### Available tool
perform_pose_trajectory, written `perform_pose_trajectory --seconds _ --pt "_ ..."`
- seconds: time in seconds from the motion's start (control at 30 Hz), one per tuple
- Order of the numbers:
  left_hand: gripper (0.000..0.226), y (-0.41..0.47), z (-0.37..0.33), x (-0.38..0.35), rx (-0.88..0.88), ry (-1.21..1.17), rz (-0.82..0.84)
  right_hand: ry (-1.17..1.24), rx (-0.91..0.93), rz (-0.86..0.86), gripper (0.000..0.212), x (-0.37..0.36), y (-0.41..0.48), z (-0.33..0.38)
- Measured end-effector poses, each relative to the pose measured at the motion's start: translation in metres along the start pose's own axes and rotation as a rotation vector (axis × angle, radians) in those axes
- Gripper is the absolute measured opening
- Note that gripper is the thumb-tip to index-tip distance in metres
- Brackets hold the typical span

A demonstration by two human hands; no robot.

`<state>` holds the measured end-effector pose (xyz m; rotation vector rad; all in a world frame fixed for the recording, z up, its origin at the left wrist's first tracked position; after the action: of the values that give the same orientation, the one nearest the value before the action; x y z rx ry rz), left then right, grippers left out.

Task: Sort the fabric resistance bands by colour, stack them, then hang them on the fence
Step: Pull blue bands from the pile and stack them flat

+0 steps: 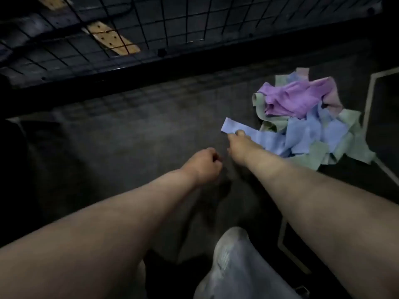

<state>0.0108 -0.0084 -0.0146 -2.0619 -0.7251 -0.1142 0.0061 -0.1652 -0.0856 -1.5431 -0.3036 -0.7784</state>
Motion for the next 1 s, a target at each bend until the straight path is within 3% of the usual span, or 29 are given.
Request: perform_pose_trajectory --seconds 0.13,0.37,0.5,0.7,0.9,1.0 --pt "0.022 0.024 0.005 0.002 -0.046 0.065 0.027 -0.087 0.147 -0.051 0.062 0.017 0.037 -0.002" --pt "0.023 0.044 0.010 0.018 -0.091 0.080 -0.017 -0.532 0.246 -0.091 0.038 0.033 0.047 0.001" --pt "0.019 0.034 0.012 0.032 -0.084 0.059 -0.037 -0.749 0.294 -0.180 0.039 0.055 0.028 0.000" --pt "0.026 -0.022 -0.007 0.056 -0.117 0.135 -0.083 -0.417 0.332 -0.172 0.017 0.113 -0.039 0.013" --pt "0.025 -0.091 -0.044 0.083 -0.172 0.130 -0.153 -0.314 0.474 -0.361 0.009 0.144 -0.127 0.031" --pt "0.042 -0.127 -0.057 0.089 -0.188 0.209 -0.234 -0.232 0.529 -0.433 0.013 0.155 -0.171 0.040"
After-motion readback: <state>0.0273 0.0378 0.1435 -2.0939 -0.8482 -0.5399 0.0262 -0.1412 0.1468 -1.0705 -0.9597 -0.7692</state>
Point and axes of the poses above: each hand's wrist, its own y-axis towards the middle knuckle, its own x-axis out of the back of the hand, z = x × y, the point moved 2 cm from there along y, towards the middle knuckle, and after that the axes turned 1 degree about x, right-handed, at the moved point
